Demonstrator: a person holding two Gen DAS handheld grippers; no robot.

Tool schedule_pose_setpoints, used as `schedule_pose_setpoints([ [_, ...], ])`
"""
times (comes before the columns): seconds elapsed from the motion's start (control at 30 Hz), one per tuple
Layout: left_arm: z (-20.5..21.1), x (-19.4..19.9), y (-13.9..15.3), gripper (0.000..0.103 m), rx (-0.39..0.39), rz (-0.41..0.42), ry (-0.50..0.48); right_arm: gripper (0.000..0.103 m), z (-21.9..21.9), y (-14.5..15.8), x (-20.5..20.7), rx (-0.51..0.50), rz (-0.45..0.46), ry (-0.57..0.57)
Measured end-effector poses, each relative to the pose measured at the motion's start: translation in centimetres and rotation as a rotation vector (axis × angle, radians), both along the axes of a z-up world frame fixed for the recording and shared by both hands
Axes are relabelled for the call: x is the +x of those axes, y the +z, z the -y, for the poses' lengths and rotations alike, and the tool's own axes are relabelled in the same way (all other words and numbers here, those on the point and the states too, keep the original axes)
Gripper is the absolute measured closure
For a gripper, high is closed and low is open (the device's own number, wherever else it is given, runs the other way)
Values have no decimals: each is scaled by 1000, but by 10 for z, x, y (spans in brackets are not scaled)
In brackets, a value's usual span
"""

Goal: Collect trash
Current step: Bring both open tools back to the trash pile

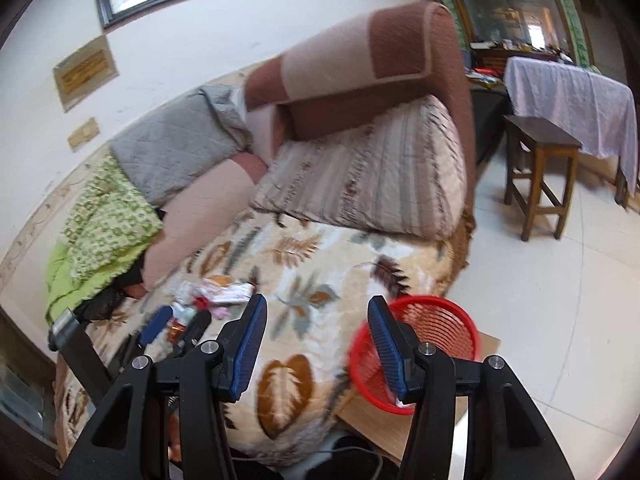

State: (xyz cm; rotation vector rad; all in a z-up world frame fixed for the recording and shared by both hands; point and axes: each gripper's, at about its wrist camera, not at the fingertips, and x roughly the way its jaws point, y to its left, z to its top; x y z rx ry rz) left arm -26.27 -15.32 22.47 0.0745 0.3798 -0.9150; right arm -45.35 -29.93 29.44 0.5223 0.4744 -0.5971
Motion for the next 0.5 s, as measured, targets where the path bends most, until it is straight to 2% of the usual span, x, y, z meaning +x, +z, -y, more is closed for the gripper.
schedule_pose_setpoints([
  [0.23, -45, 11, 23, 30, -76, -6, 62, 46, -46, 64, 13, -52, 100, 67],
  [0.37, -62, 9, 30, 30, -88, 8, 70, 46, -66, 79, 13, -78, 116, 88],
  [0.5, -74, 3, 34, 30, -82, 17, 69, 46, -73, 70, 15, -54, 103, 89],
])
